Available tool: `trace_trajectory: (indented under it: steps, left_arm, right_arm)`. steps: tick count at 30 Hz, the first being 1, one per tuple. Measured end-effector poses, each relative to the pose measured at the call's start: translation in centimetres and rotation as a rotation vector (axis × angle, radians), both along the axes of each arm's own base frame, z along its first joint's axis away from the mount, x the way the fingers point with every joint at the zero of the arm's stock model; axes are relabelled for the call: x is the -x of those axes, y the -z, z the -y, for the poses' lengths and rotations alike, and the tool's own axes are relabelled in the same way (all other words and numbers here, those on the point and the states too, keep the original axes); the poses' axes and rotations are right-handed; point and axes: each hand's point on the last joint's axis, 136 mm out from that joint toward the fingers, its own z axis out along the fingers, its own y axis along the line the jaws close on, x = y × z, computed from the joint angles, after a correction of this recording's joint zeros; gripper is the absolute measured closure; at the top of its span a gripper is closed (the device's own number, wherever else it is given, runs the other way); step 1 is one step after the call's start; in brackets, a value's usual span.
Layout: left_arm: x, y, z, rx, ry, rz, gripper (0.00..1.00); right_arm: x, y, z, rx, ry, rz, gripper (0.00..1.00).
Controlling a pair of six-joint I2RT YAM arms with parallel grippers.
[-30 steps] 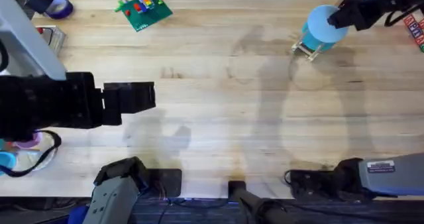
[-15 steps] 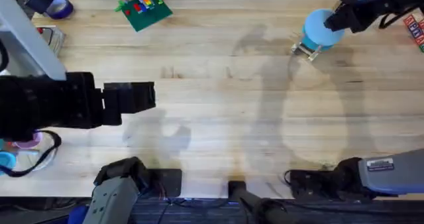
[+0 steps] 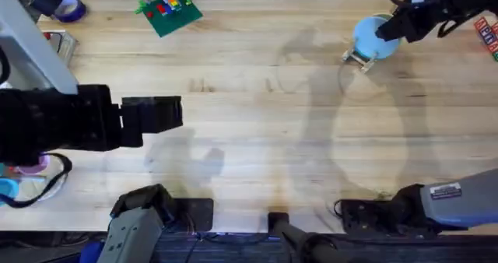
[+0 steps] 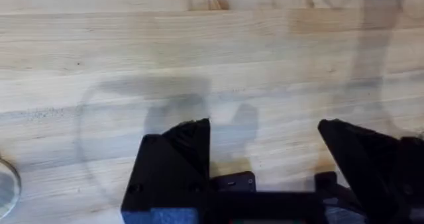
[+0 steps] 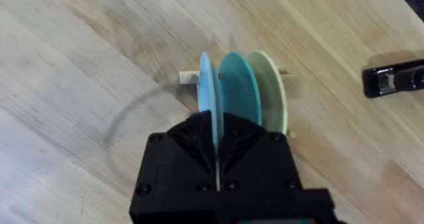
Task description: Pick up the plates from the table one by one and place each into a slot on the dish rack.
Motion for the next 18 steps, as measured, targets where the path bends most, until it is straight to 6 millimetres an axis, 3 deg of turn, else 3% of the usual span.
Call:
trace_trajectory:
  steps: [18]
  left_arm:
    - [0.00, 0.00, -0.01, 0.000, 0.000, 0.000, 0.007]
  right_arm:
    - [-0.15, 0.77, -0.35, -0.025, -0.007, -0.017, 0.972]
